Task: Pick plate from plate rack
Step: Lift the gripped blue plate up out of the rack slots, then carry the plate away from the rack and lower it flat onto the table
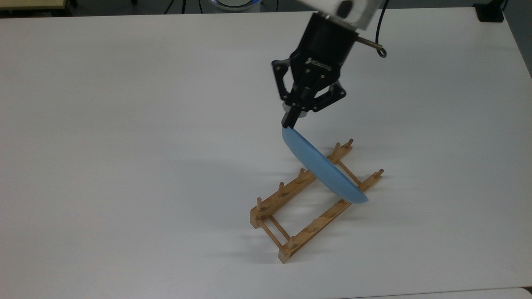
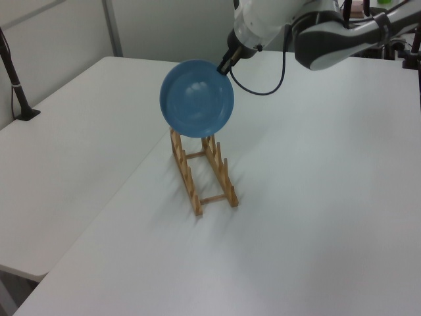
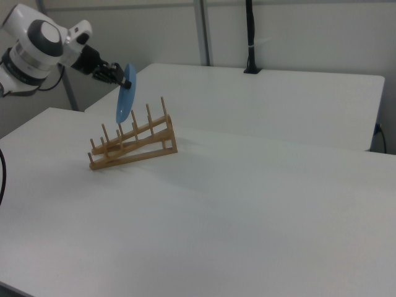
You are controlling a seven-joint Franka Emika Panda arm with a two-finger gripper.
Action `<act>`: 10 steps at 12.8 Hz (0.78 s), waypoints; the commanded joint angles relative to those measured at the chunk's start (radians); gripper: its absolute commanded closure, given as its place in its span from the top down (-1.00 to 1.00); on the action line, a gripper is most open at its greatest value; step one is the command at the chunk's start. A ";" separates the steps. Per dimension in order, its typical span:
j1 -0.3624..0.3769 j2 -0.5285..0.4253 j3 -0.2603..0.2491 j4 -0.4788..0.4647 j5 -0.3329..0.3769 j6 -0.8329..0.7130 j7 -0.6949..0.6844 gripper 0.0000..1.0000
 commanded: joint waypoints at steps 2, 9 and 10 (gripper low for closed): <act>-0.103 -0.077 -0.005 -0.038 0.469 0.003 -0.300 -1.00; -0.257 -0.088 -0.010 -0.056 0.740 -0.462 -1.137 -1.00; -0.274 -0.085 -0.010 -0.070 0.740 -0.481 -1.219 -1.00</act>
